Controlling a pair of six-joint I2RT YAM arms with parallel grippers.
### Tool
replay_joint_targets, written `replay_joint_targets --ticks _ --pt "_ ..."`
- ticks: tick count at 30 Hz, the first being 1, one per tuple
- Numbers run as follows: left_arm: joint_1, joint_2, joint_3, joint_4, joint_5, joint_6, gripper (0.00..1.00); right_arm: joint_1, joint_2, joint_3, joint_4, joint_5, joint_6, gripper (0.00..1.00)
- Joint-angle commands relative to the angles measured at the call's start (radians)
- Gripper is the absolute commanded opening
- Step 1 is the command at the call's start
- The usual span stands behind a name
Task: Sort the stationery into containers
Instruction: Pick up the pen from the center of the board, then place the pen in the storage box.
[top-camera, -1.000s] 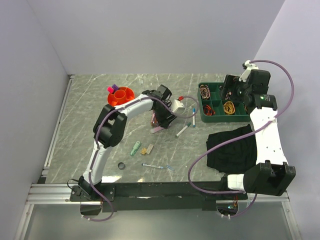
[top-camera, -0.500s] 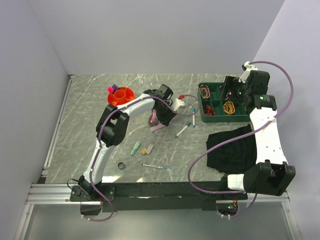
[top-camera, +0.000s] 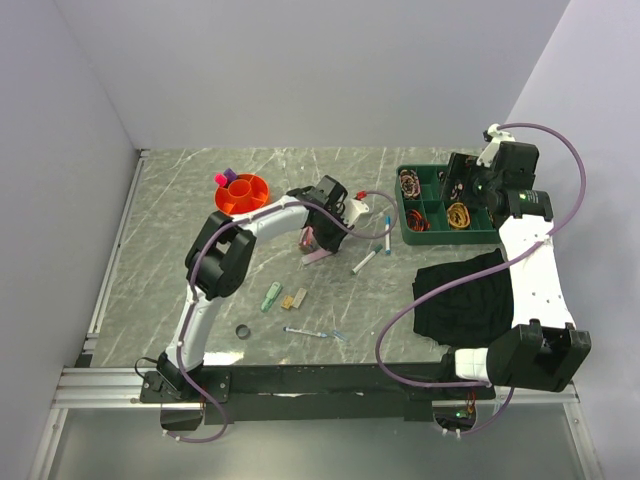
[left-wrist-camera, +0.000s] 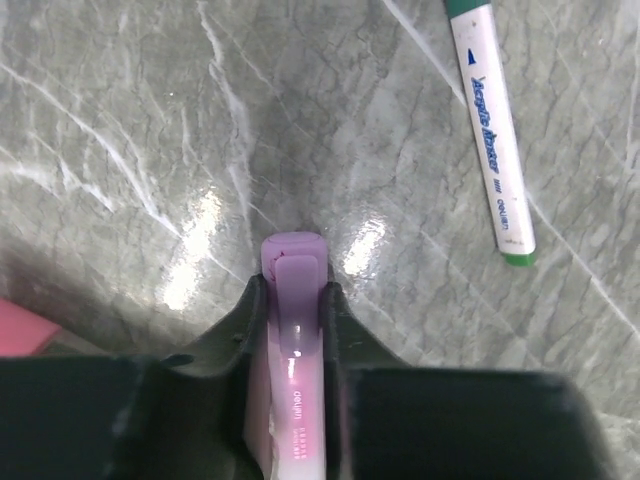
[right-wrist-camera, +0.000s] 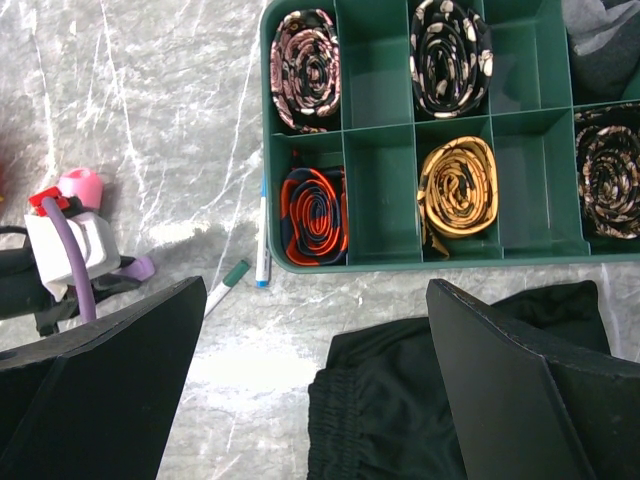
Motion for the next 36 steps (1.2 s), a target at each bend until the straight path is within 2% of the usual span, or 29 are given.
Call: replay_joint_targets --ticks 1,5,8,11,14,19,20,23,28,36 --pt "-0.021 0.046 -0.068 -0.079 -0.029 -0.066 0.01 -0.007 -0.021 -0.002 0.019 -0.001 0.002 1.0" --pt "-0.021 -0.076 -0.019 -0.072 0.09 -0.085 0.01 -0.009 -0.025 0.015 0.008 0.008 -0.011 1.0" --pt "-0.013 -0.179 0.092 -0.073 0.21 -0.086 0.01 -0.009 -0.024 0.025 0.007 0.017 -0.016 1.0" --pt "0.031 -0.298 0.106 0.069 0.307 -0.108 0.01 -0.009 -0.022 0.018 0.02 0.022 -0.008 1.0" --pt "0.117 -0.404 0.005 0.343 0.419 -0.196 0.01 -0.009 -0.019 0.008 0.036 0.02 0.004 1.0" --pt "0.314 -0.425 -0.044 0.548 0.594 -0.341 0.05 -0.009 -0.011 0.009 0.043 0.038 -0.01 1.0" --pt "0.345 -0.44 -0.072 0.664 0.601 -0.369 0.06 -0.009 -0.008 0.009 0.043 0.04 -0.017 1.0" --pt "0.459 -0.452 -0.172 0.859 0.614 -0.447 0.05 -0.009 -0.002 0.008 0.053 0.049 -0.022 1.0" --pt "0.589 -0.408 -0.187 0.918 0.623 -0.441 0.06 -0.009 0.021 0.017 0.054 0.051 -0.022 1.0" --pt "0.678 -0.321 -0.181 0.964 0.623 -0.441 0.05 -0.006 0.056 0.051 0.042 0.06 -0.03 1.0"
